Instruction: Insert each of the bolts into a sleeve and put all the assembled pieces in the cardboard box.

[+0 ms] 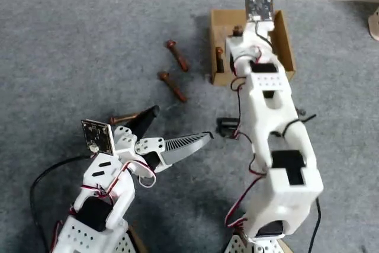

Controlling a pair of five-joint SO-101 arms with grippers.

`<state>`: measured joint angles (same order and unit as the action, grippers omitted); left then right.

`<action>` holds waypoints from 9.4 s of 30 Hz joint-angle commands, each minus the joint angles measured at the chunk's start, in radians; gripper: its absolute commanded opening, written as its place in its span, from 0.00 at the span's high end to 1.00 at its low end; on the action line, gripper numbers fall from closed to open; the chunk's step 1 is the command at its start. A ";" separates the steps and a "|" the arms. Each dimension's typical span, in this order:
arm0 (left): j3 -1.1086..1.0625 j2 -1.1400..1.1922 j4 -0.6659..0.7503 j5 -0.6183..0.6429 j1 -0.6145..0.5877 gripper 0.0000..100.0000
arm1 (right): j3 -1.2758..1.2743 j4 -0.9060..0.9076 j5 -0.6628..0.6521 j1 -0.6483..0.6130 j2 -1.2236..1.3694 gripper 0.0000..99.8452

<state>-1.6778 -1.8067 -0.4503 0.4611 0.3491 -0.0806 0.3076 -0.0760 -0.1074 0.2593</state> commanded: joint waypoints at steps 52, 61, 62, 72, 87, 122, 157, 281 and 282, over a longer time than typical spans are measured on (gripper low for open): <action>-0.018 -0.002 -0.005 -0.051 -0.007 0.46 | 0.030 0.923 -0.008 0.211 -0.266 0.92; -0.018 -0.002 -0.005 -0.051 -0.004 0.46 | -0.193 0.690 -0.064 0.292 -0.271 0.92; -0.018 -0.002 -0.005 -0.051 -0.004 0.46 | -0.202 0.676 -0.064 0.300 -0.269 0.92; -0.018 -0.002 -0.005 -0.052 -0.004 0.46 | -0.392 0.498 -0.064 0.338 -0.268 0.92; -0.018 -0.002 -0.005 -0.054 -0.004 0.46 | -0.458 0.360 -0.069 0.403 -0.002 0.92; 0.104 -0.010 -0.493 -0.055 -0.406 0.45 | -0.796 0.582 -0.028 0.058 -0.773 1.00; 0.194 0.001 -0.718 0.749 -0.427 0.54 | -1.133 0.197 -0.021 0.016 -0.769 1.00; 1.202 1.152 -0.548 0.525 -0.114 0.99 | -1.647 0.409 0.031 -0.262 -2.098 1.00; 1.179 1.129 -0.543 0.523 -0.114 0.99 | -1.647 0.377 0.031 -0.262 -2.098 1.00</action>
<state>-0.4657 -0.5976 -1.0349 0.9812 0.2125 -1.6747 0.7342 -0.0453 -0.3575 -1.8167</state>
